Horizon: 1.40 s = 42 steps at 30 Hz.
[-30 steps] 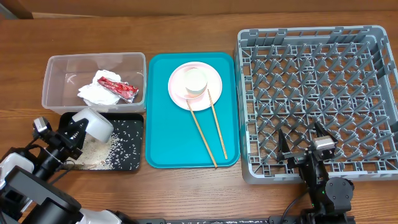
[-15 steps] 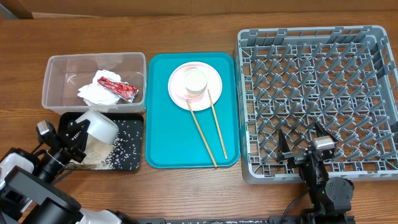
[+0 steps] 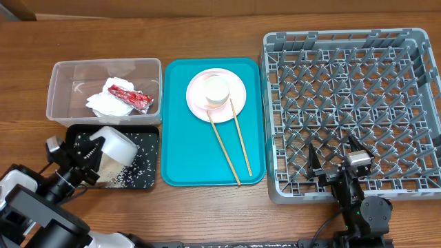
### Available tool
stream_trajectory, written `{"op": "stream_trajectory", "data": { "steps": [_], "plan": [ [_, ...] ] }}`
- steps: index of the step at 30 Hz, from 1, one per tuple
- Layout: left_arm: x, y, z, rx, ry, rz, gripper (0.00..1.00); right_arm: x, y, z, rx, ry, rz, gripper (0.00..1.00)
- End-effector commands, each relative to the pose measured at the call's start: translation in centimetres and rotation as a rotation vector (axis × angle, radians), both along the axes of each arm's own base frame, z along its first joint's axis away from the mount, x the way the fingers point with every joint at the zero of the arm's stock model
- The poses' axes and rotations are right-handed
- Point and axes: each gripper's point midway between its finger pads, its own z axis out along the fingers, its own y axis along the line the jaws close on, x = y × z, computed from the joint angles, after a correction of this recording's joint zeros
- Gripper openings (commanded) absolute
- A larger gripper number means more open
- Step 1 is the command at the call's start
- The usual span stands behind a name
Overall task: Sort waste into correct bins and load items into the dishwasher
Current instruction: 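Lift rice bowl with left gripper and tip rice onto black tray, then carry the emptied white bowl with left gripper and set it on teal tray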
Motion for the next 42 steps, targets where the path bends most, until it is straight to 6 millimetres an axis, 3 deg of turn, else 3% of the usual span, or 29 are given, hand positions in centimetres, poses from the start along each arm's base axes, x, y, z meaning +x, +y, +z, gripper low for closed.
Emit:
{"op": "stream_trajectory", "data": {
  "steps": [1,8,18,33,37,42],
  "plan": [
    [-1.1,-2.0,1.5,0.212,-0.132,-0.084,0.04,0.0,0.0,-0.2,0.0,-0.003,0.0,1.0],
    [-2.4,-5.5,2.6,0.327,-0.162,-0.232,0.04,0.0,0.0,-0.2,0.0,-0.003,0.0,1.0],
    [-2.3,-10.5,7.0,0.333,-0.294,-0.337,0.04,0.0,0.0,-0.2,0.0,-0.003,-0.001,1.0],
    [-1.4,-12.4,10.9,0.444,-0.265,-0.518,0.04,0.0,0.0,-0.2,0.0,-0.003,0.0,1.0],
    [-1.3,-13.1,11.0,0.557,-0.179,-0.602,0.04,0.0,0.0,-0.2,0.0,-0.003,-0.001,1.0],
    [-0.7,-13.1,8.4,0.783,0.035,-0.639,0.04,0.0,0.0,-0.2,0.0,-0.003,0.0,1.0]
  ]
}}
